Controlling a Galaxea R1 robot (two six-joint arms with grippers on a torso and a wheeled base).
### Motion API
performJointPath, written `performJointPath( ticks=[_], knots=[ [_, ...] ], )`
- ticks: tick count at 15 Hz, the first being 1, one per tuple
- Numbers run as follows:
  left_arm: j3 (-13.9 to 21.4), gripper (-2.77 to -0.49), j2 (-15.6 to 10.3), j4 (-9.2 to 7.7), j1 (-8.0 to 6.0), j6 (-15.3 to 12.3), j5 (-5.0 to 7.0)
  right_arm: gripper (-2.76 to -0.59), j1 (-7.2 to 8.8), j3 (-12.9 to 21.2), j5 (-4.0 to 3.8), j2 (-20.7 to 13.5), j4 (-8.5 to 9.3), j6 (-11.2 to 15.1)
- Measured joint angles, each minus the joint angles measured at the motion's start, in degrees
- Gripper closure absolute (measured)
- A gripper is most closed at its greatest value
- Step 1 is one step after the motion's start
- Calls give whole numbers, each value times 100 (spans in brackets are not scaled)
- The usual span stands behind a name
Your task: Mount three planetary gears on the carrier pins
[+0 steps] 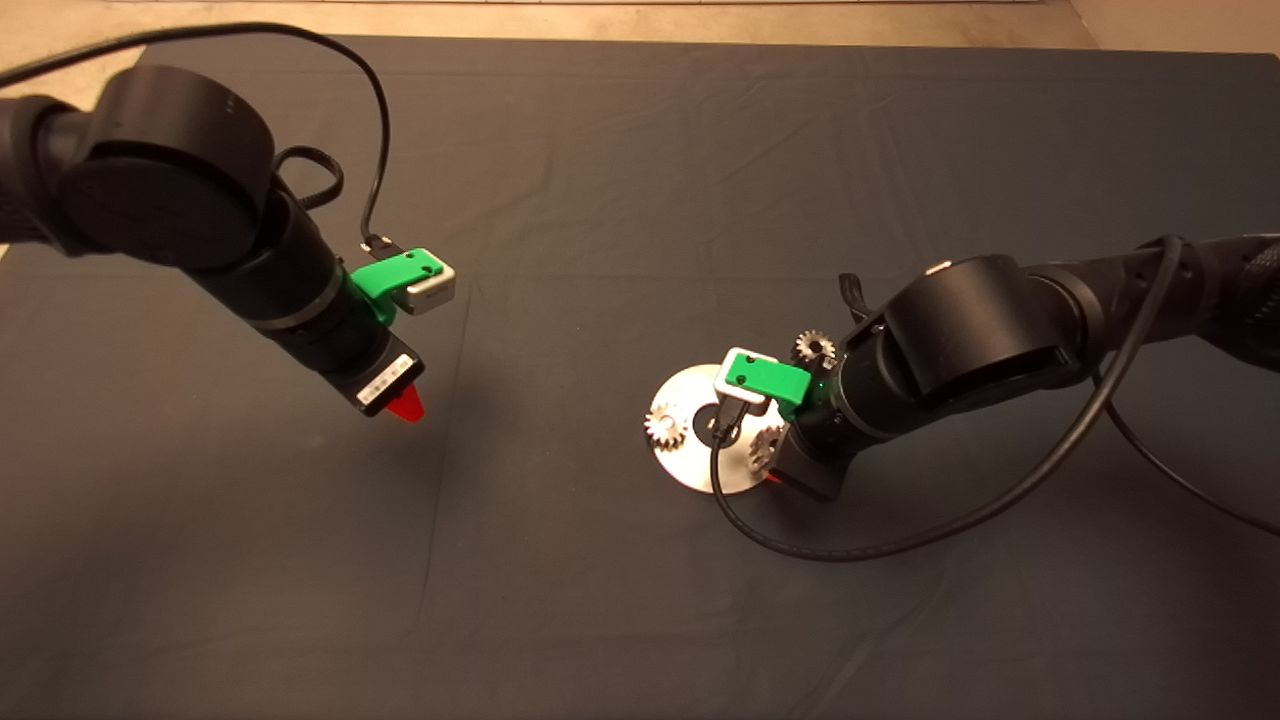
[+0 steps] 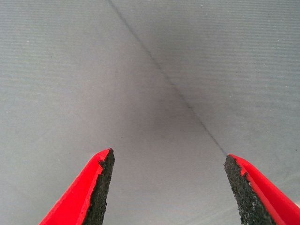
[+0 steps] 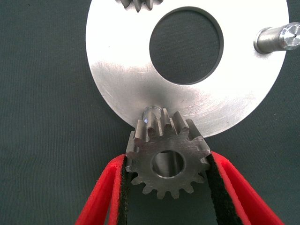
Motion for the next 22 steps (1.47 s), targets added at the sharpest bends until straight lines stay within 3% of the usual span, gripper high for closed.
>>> performJointPath(
  ticks=[22],
  knots=[
    [0,-164,-15,-63,-1,0,0,-99,-124,90,-9,69,-30,1]
  ],
)
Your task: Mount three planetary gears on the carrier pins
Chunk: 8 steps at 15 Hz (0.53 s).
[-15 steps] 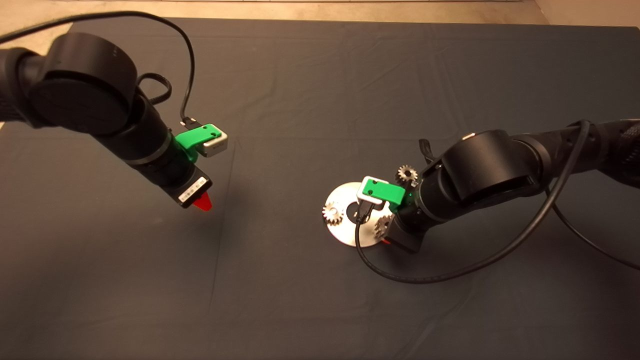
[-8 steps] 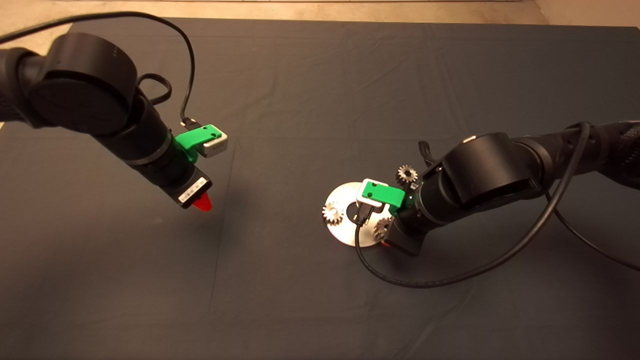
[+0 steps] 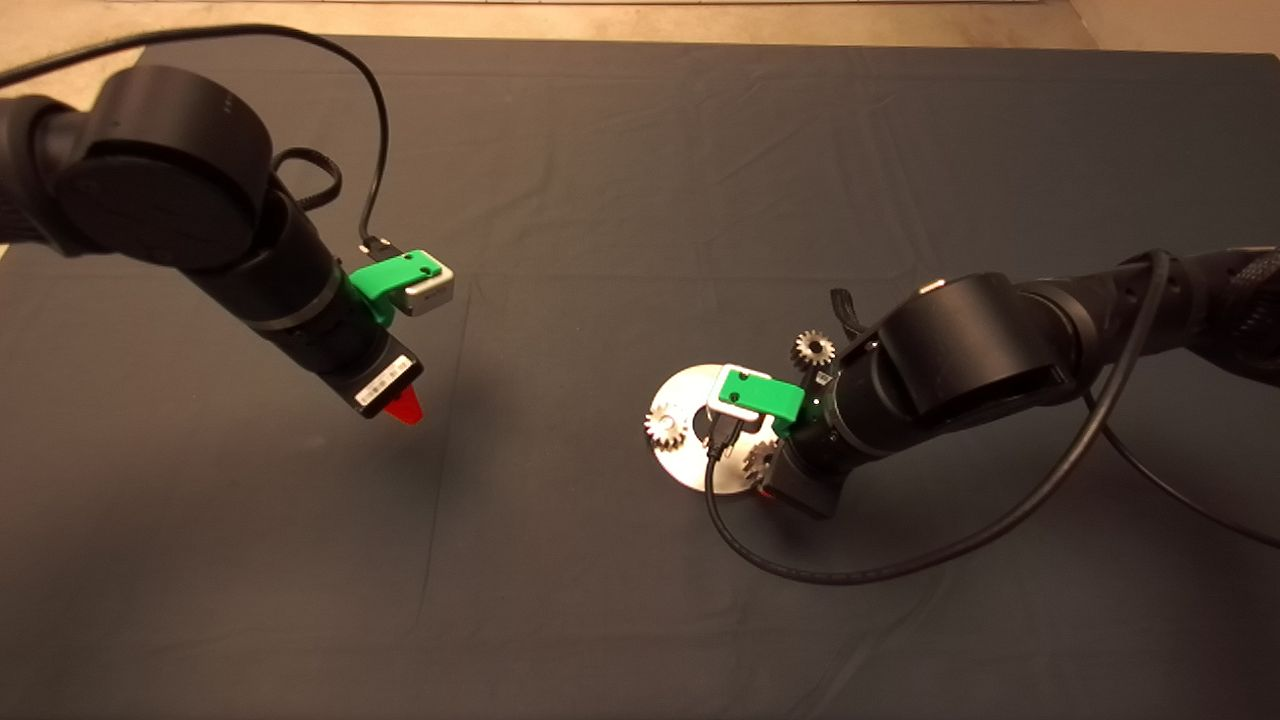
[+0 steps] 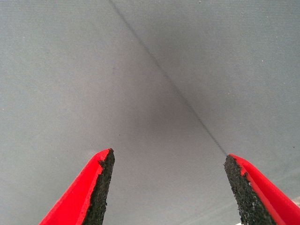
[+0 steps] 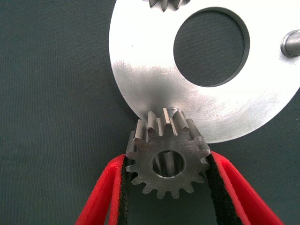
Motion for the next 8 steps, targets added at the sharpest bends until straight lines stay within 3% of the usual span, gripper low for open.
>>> performJointPath(
  ticks=[3,8],
  knots=[
    [0,-164,-2,-2,0,0,-1,-99,-2,-39,-30,91,-38,-1],
    [0,-164,-30,-6,-46,0,-44,-99,0,-105,-5,140,-101,-1]
  ],
)
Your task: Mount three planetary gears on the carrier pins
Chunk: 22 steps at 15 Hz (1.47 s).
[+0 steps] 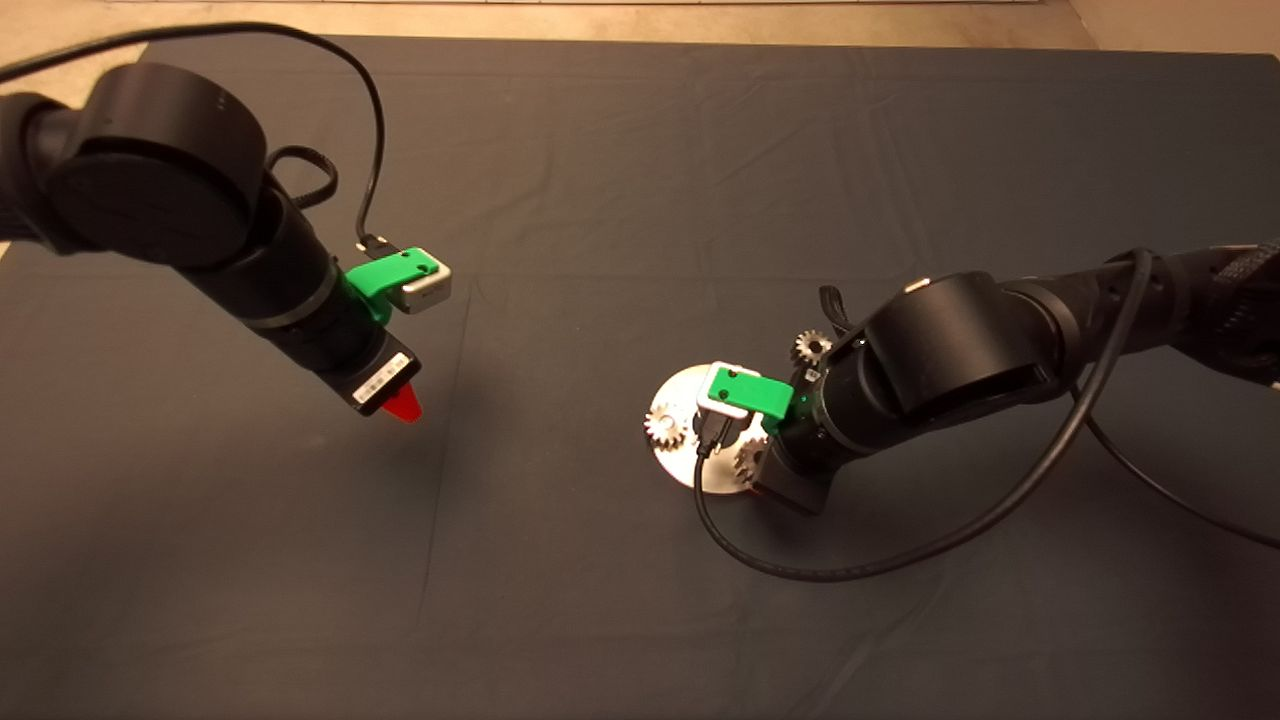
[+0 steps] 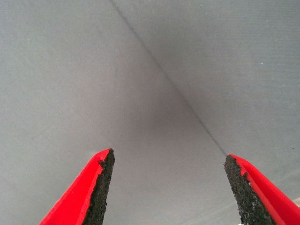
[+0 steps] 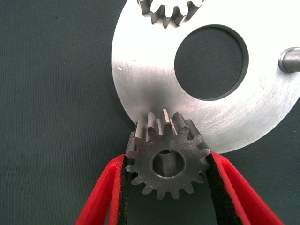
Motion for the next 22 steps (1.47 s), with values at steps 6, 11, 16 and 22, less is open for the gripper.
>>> performJointPath(
  ticks=[6,11,16,22],
  knots=[
    [0,-164,-2,-11,0,0,-24,-99,1,-11,43,-17,-39,-21],
    [0,-164,-18,-12,0,0,-43,-99,4,-11,82,-55,-48,-19],
    [2,-164,-79,-13,0,0,-45,-99,12,20,55,-146,-48,-21],
    [2,-164,-82,-13,-33,0,-49,-99,59,72,39,-177,-21,-21]
  ],
)
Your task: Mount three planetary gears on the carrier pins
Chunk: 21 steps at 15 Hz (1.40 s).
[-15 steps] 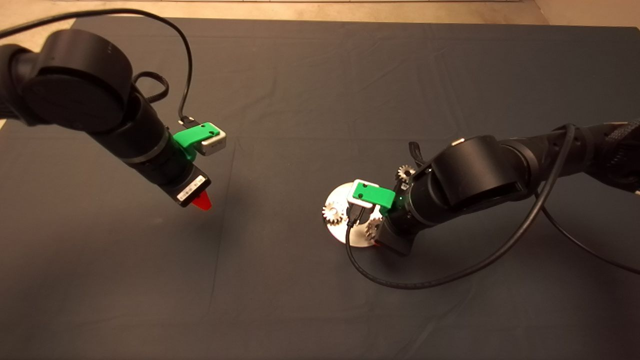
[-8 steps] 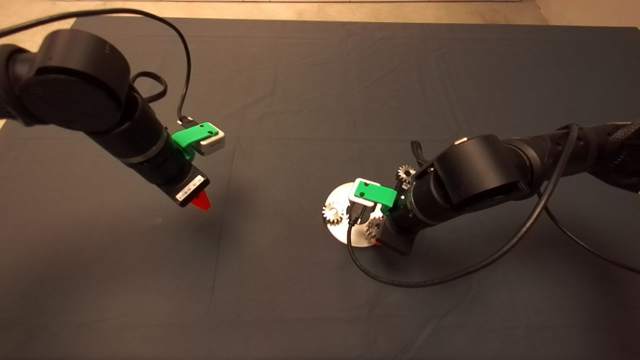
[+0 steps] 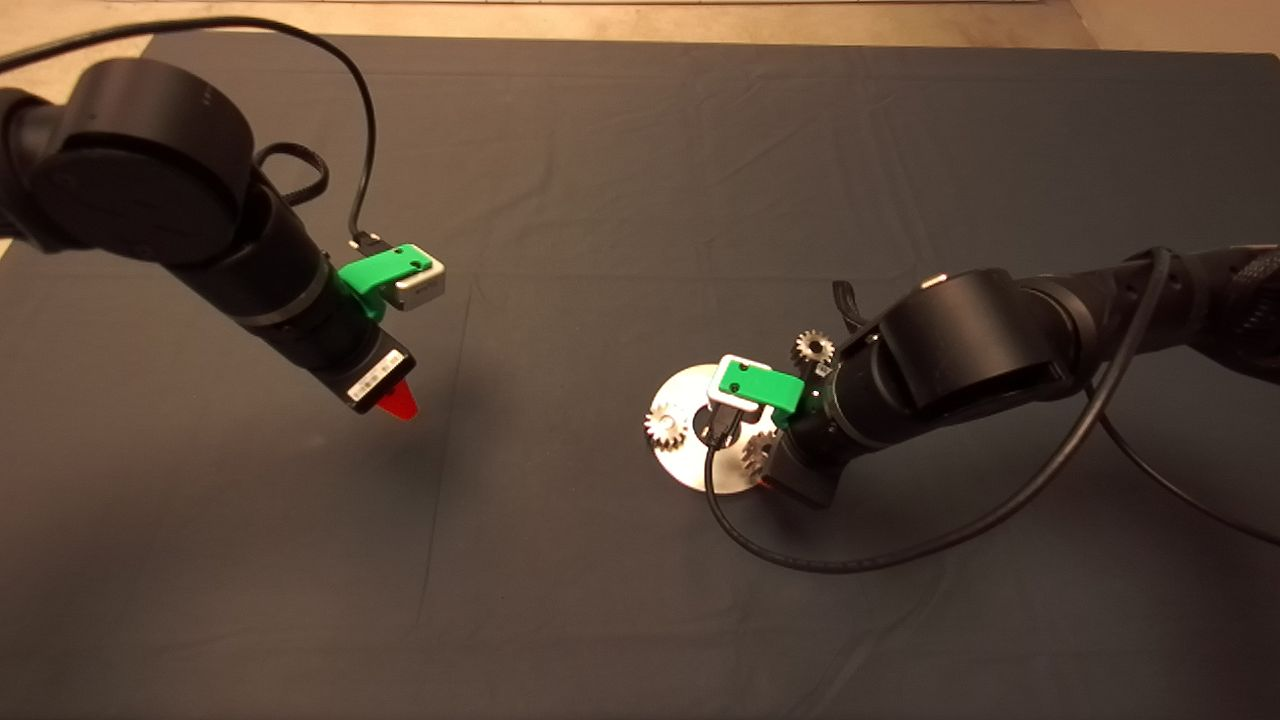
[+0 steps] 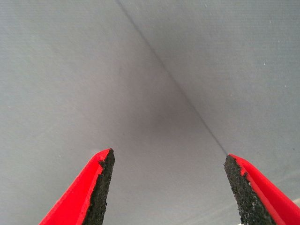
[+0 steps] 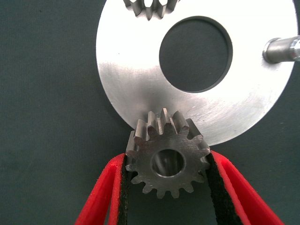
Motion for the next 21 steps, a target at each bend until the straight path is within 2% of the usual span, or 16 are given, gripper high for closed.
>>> performJointPath(
  ticks=[14,17,21],
  knots=[
    [30,-164,-79,-2,0,0,-20,-99,16,107,-18,0,9,0],
    [33,-164,-78,-2,-5,0,-90,-99,-23,107,-25,-5,9,0],
    [38,-164,-78,-2,-46,0,-98,-99,-89,107,-25,-5,8,0]
  ],
)
